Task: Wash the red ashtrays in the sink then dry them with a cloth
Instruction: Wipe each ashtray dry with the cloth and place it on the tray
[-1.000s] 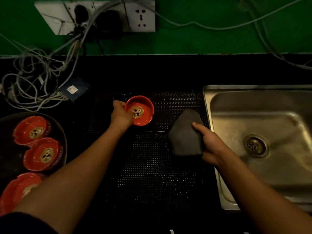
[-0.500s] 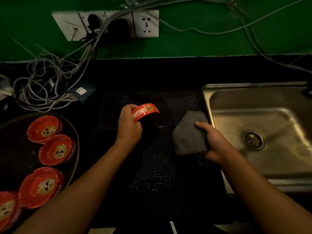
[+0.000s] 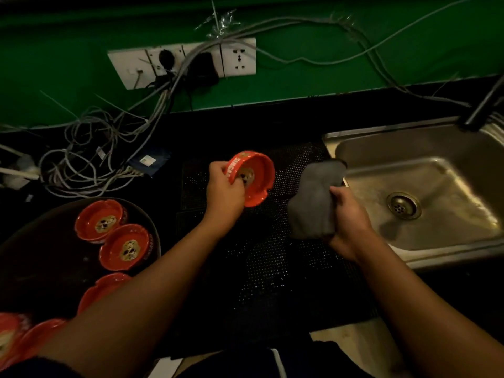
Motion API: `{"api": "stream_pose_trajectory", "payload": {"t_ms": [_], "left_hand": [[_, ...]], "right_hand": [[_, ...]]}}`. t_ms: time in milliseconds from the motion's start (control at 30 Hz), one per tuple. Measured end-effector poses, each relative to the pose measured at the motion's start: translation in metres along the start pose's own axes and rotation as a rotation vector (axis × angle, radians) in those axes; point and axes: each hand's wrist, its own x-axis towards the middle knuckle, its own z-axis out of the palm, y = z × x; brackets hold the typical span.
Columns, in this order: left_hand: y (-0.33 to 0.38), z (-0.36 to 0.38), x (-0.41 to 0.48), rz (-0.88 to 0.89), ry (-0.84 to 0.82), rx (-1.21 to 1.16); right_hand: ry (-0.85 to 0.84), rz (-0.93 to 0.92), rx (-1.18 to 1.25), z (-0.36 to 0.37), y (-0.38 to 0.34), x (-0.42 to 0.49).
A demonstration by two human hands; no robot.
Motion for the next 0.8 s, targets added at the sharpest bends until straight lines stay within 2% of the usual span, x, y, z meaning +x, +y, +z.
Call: {"api": "stream_pose_trajectory", "payload": {"t_ms": [100,167,267,333,467,633,767,800], "left_hand": [[-0.004,-0.007,-0.008,-0.418,-0.126,-0.315],[-0.004,-0.014,-0.016,-0.604,-0.252,-0.502],[-0.006,-0.026,-0.027,-0.690,-0.412,-0.668],[-0.011,-0.033,-0.030,-0.678,-0.493,-0.737],[-0.016,-0.041,-0.032,-0.695,-0.588,-0.878],[-0.020,-0.045,-0.030,-0.696,-0.664,-0.987],[-0.024,-0.049,-0.027,-0.708,-0.710,-0.977],[-0.027,-0.050,-0.027,-0.717,-0.732,-0.967]], "right_hand": [[-0.079,-0.238,-0.378,0.022,0.002,-0.013],[-0.128,-0.398,-0.715,0.038,0.001,-0.025],[-0.058,-0.664,-1.294,0.058,0.001,-0.034],[-0.061,-0.715,-1.463,0.072,0.003,-0.041],[-0.123,-0.757,-1.631,0.089,0.013,-0.049],[-0.232,-0.720,-1.779,0.097,0.033,-0.050],[-0.364,-0.392,-1.823,0.095,0.026,-0.059],[-0.386,-0.341,-1.910,0.095,0.023,-0.061]]}}
